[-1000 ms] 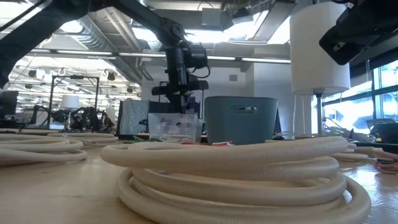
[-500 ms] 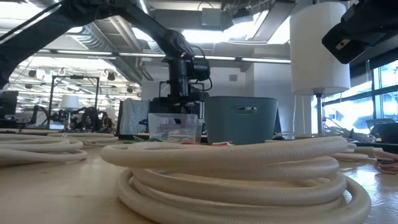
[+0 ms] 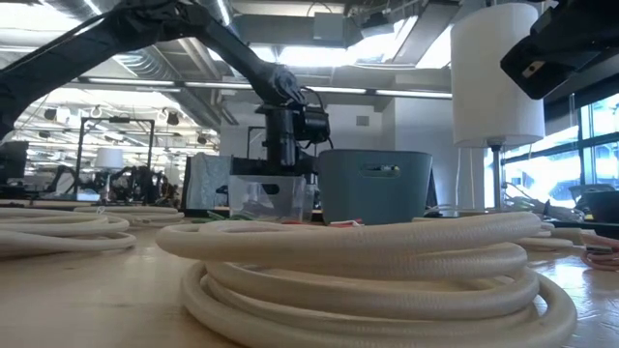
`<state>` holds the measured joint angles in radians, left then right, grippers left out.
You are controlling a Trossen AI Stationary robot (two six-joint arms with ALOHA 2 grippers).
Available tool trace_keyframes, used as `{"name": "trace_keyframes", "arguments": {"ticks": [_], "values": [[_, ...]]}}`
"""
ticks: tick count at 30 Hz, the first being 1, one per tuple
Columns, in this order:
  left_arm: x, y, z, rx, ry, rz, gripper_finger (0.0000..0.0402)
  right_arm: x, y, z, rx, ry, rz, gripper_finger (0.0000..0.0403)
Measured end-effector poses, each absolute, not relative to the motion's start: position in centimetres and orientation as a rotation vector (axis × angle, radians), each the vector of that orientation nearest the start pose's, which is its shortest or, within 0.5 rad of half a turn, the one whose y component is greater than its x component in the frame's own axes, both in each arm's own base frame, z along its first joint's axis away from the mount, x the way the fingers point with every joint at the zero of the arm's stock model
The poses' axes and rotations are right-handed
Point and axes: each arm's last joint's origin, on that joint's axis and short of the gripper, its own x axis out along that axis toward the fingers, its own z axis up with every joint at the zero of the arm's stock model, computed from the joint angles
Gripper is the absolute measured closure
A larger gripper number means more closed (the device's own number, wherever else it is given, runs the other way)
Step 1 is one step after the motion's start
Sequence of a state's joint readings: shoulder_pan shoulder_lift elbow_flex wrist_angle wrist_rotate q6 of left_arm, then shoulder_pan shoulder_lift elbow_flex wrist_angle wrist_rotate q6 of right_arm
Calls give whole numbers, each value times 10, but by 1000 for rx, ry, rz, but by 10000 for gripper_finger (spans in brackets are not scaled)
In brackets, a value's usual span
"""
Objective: Pick and place USB-C Cables
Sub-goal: Put the purple USB cable into the transparent bin, then put the green USB cable into the transparent bin
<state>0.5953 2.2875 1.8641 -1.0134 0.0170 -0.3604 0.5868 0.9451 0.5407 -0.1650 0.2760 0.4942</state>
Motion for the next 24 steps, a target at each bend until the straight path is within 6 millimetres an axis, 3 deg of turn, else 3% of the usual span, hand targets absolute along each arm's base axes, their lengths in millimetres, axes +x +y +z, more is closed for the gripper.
{"name": "trace_keyframes", "arguments": {"ticks": [15,20,24], "values": [[375,256,167,-711,1292,709,252,167,101,225,243,578,165,366],[370,257,190,-698,1235,710,222,167,101,225,243,578,165,366],[363,252,221,-705,1167,667,207,166,101,225,243,579,165,366]]}}
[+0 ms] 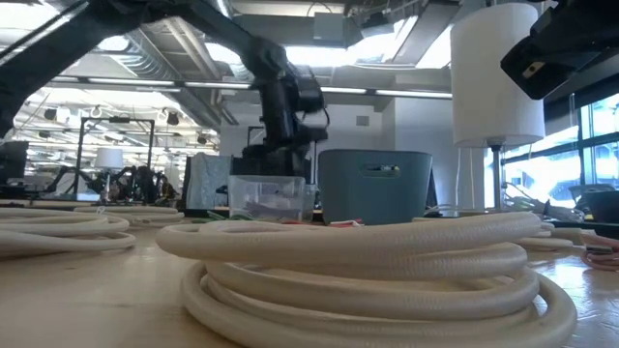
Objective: Pick and place USB-C Cables
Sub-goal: Put the green USB cable into the transparent bin
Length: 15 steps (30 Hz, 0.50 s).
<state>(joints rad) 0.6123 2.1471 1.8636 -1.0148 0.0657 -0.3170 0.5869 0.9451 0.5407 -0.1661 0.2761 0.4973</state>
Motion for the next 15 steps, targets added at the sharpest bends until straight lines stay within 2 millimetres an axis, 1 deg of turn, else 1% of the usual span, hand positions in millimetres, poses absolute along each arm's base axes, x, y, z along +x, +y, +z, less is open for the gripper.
{"name": "trace_keyframes", "arguments": {"ticks": [4,7,9,11,15], "values": [[346,239,266,-700,1113,580,202,166,101,225,243,579,165,366],[329,218,299,-694,1126,547,204,166,101,224,241,582,164,366],[319,197,318,-666,1160,515,207,166,101,224,240,584,164,366],[312,171,334,-639,1206,468,210,166,101,224,236,584,165,366],[305,119,355,-574,1278,386,213,166,101,224,236,584,164,366]]}}
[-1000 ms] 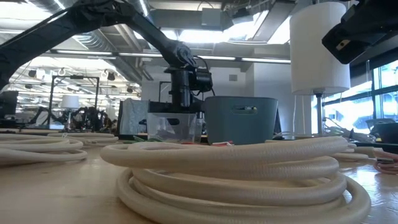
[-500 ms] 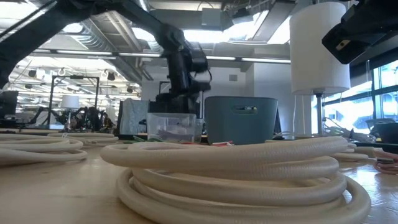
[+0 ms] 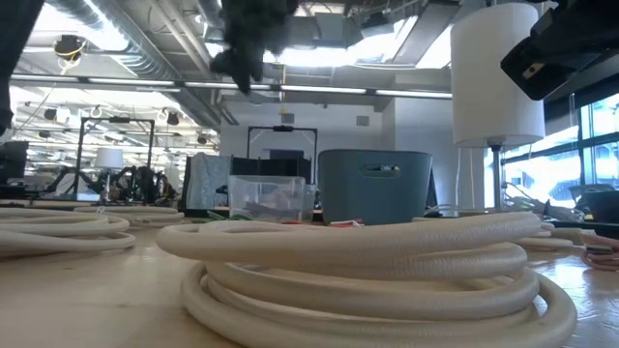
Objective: Pick and place USB-C Cables
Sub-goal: Put the green USB cable into the transparent bin
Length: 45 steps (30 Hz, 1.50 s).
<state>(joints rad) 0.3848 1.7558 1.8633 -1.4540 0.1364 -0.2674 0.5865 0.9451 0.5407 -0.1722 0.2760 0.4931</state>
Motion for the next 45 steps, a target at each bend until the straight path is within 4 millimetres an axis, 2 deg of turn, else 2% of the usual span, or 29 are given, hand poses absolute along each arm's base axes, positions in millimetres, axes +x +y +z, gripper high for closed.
{"name": "trace_keyframes", "arguments": {"ticks": [5,10,15,19,23,27,31,34,40,45], "values": [[311,54,363,-391,1324,359,210,166,101,224,236,584,165,366],[320,-2,358,-71,1337,313,213,166,101,224,234,583,165,366],[333,-42,340,369,1377,227,217,166,101,224,235,581,166,366],[349,-61,314,595,1457,101,217,167,101,225,241,578,165,366],[363,-64,285,673,1572,-28,222,167,101,225,262,580,159,366],[373,-55,260,670,1693,-99,233,166,101,224,261,593,160,366],[381,-38,246,549,1743,-139,248,166,101,223,264,602,158,366],[380,-23,236,467,1777,-151,258,165,101,222,275,618,149,366],[349,6,209,328,1892,-111,274,160,105,220,259,639,175,366],[305,16,195,200,1882,-52,282,160,106,220,253,631,163,366]]}}
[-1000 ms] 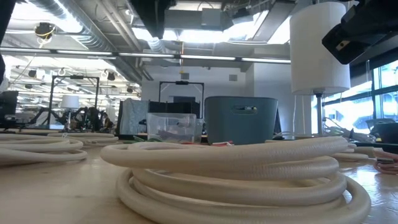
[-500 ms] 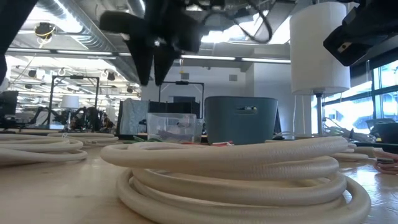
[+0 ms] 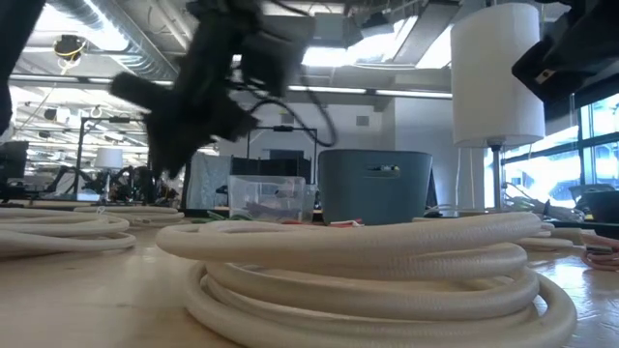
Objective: Pick and place USB-C Cables
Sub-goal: Put the green USB cable into the transparent bin
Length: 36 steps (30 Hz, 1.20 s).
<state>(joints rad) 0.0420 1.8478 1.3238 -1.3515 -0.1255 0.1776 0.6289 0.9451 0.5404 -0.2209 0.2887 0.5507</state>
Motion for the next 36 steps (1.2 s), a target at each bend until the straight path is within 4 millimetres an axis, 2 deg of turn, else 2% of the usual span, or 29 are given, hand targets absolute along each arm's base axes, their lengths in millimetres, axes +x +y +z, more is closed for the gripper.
{"name": "trace_keyframes", "arguments": {"ticks": [3,6,11,15,18,21,36], "values": [[277,19,197,171,1839,4,286,160,106,220,248,624,148,366],[261,21,204,145,1689,52,288,160,105,221,235,607,116,366],[263,19,216,160,1291,-21,286,161,103,221,221,581,65,366],[269,15,219,382,1112,-171,286,162,103,221,221,573,55,366],[275,14,215,572,1068,-264,286,162,103,222,237,567,55,366],[280,17,205,673,1092,-300,286,162,103,222,253,570,49,366],[295,37,149,658,1292,-340,286,162,103,222,253,560,41,366]]}}
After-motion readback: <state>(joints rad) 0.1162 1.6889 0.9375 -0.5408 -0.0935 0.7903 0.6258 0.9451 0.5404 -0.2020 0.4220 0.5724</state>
